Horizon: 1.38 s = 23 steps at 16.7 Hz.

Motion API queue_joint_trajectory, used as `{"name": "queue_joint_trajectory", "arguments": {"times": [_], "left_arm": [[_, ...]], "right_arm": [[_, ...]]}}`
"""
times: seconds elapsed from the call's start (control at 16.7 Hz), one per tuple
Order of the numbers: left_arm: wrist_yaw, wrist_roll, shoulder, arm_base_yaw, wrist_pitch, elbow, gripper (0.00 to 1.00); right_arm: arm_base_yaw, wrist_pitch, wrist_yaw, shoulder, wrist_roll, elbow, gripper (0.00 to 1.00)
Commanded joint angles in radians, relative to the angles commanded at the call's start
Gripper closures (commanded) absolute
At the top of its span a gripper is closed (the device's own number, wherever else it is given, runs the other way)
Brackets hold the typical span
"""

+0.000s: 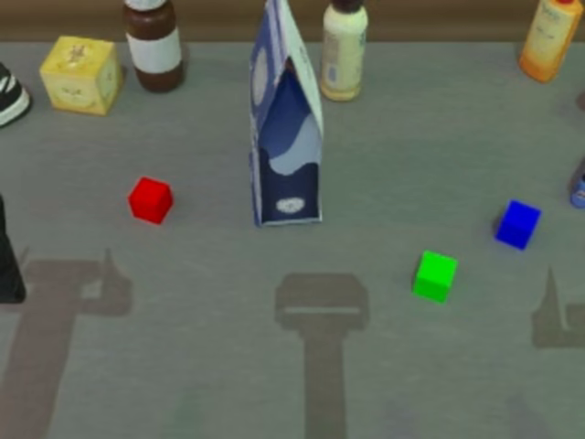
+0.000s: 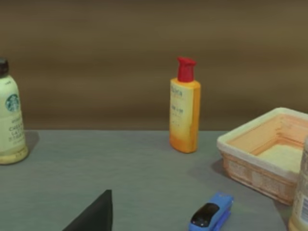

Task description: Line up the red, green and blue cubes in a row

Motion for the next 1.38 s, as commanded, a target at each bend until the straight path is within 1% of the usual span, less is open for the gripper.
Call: {"name": "queue_joint_trajectory", "arguments": {"times": [0.18,0.6,0.78,0.96,1.14,1.38], "left_arm": [[-0.001,0.020,0.311,-0.027,-0.164,0.269,0.00],[-0.001,0.072,1.166,-0.100,-0.593,0.941,0.00],[0.000,0.092,1.474,-0.129,-0.756,1.190,0.00],[0.001,0.108,1.709,-0.153,-0.886,1.403,0.00],[0.002,0.121,1.876,-0.170,-0.975,1.572,0.00],[0.002,0.128,1.980,-0.181,-1.025,1.676,0.00]], "right_arm": [[0.000,0.000,0.000,0.000,0.000,0.000,0.00],[0.000,0.000,0.000,0.000,0.000,0.000,0.00],[0.000,0.000,0.000,0.000,0.000,0.000,0.00],[0.000,0.000,0.000,0.000,0.000,0.000,0.00],[0.000,0.000,0.000,0.000,0.000,0.000,0.00],[0.000,0.000,0.000,0.000,0.000,0.000,0.00]]}}
